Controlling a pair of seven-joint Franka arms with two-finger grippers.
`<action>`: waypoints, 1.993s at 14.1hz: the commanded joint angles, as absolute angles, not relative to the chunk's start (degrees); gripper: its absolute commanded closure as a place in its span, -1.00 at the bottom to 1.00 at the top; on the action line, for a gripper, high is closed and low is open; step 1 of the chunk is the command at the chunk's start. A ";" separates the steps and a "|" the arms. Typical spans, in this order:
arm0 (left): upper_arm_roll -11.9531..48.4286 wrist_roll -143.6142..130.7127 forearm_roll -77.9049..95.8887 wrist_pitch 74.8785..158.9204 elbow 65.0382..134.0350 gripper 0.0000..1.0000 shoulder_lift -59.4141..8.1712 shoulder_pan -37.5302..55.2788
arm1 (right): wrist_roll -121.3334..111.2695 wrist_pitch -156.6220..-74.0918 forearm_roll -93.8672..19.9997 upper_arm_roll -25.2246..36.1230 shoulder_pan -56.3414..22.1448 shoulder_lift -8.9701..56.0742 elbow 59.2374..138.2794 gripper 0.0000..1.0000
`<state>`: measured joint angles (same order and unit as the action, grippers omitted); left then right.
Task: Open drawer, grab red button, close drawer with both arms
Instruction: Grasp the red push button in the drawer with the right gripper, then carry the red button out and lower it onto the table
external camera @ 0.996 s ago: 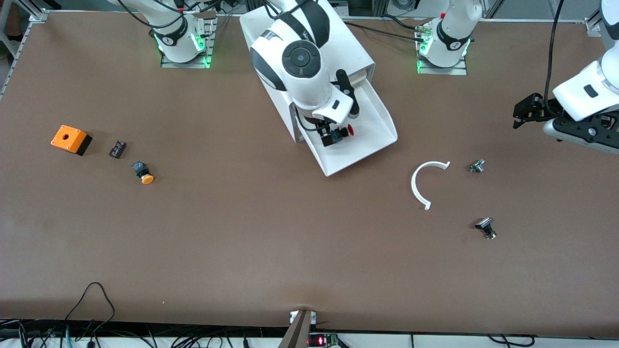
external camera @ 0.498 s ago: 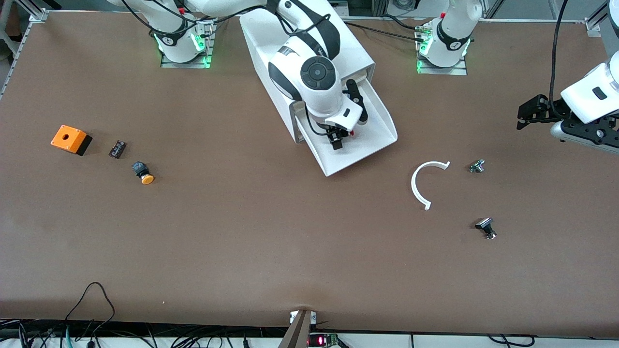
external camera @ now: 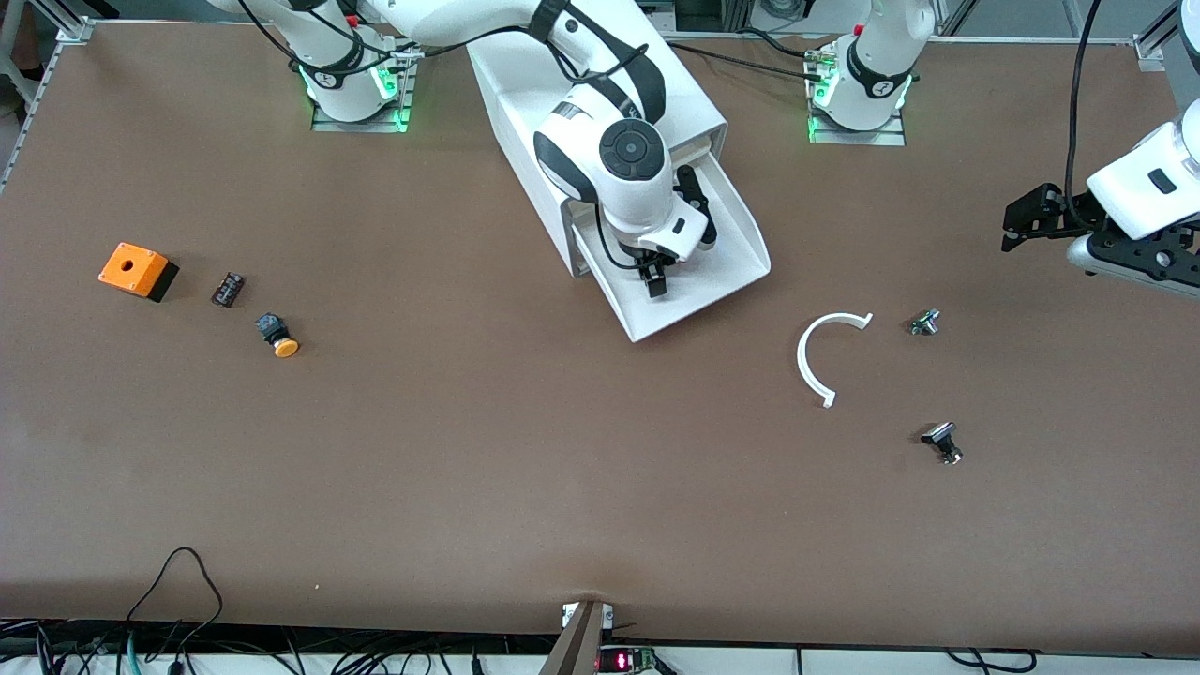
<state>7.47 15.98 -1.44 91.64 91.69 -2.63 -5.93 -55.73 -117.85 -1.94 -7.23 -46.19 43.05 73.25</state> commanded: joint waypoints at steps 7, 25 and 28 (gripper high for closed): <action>7.65 15.56 -0.35 90.35 90.53 -1.00 -2.90 -6.24 | -53.88 -117.07 0.88 -5.46 -47.02 42.01 71.19 0.44; 8.17 15.38 1.14 90.70 90.26 -1.00 -2.90 -6.15 | -44.39 -99.93 -8.35 6.59 -28.30 33.92 59.41 0.46; 8.09 15.38 1.14 90.70 90.35 -1.00 -2.90 -6.15 | -43.08 -99.84 -8.35 8.70 -26.99 34.10 62.66 0.46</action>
